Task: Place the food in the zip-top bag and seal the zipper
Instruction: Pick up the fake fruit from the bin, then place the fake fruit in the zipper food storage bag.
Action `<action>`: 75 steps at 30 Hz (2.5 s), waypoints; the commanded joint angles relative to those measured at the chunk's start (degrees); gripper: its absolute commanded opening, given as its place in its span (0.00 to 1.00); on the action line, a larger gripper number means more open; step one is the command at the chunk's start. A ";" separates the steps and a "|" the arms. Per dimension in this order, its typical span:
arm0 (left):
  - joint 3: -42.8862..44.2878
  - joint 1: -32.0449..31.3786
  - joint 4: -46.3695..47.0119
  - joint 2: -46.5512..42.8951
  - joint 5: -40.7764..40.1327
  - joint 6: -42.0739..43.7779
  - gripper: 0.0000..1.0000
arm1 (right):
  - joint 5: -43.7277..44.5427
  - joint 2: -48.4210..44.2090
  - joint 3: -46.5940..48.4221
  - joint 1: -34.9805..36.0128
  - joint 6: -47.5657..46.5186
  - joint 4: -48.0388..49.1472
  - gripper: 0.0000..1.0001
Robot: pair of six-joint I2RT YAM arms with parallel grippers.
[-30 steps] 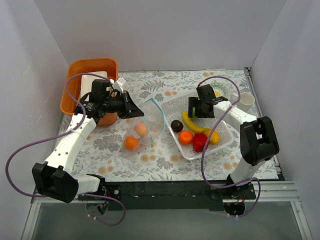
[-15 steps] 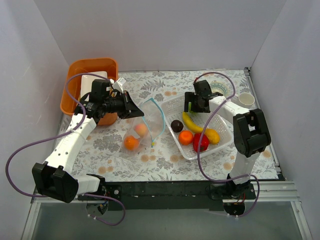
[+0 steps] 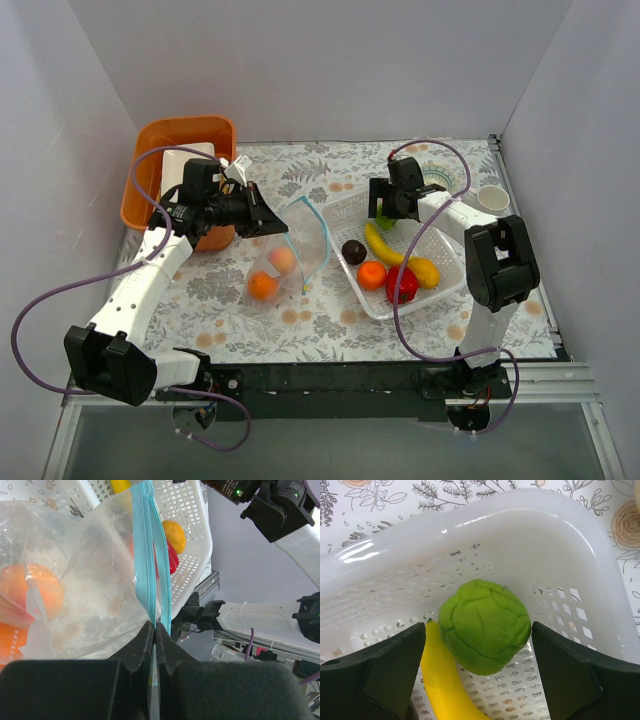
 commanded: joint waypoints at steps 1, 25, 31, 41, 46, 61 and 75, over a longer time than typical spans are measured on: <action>-0.54 -0.10 -0.07 -1.52 0.42 0.79 0.00 | 0.45 0.74 2.87 -0.14 -1.72 2.74 0.93; -1.25 -0.18 -0.16 -2.05 0.86 0.88 0.00 | -3.32 0.23 4.90 -0.14 -4.09 -4.21 0.27; -1.42 -0.18 0.37 -1.70 1.03 0.88 0.00 | -5.17 -8.38 1.92 -0.05 -3.04 -3.86 0.27; -1.42 -0.18 1.16 -0.29 1.21 0.79 0.00 | -11.94 -25.16 -0.64 5.57 2.67 -3.95 0.27; -1.86 -0.10 1.60 0.06 1.12 0.88 0.00 | -12.21 -28.95 1.56 12.16 5.39 -2.63 0.27; -0.98 -0.18 1.51 0.42 0.68 0.88 0.00 | -14.75 -21.76 8.24 25.43 4.87 -1.14 0.30; 1.04 -0.18 0.72 -0.37 0.16 0.26 0.00 | -6.24 -19.81 15.10 26.40 0.39 -5.00 0.98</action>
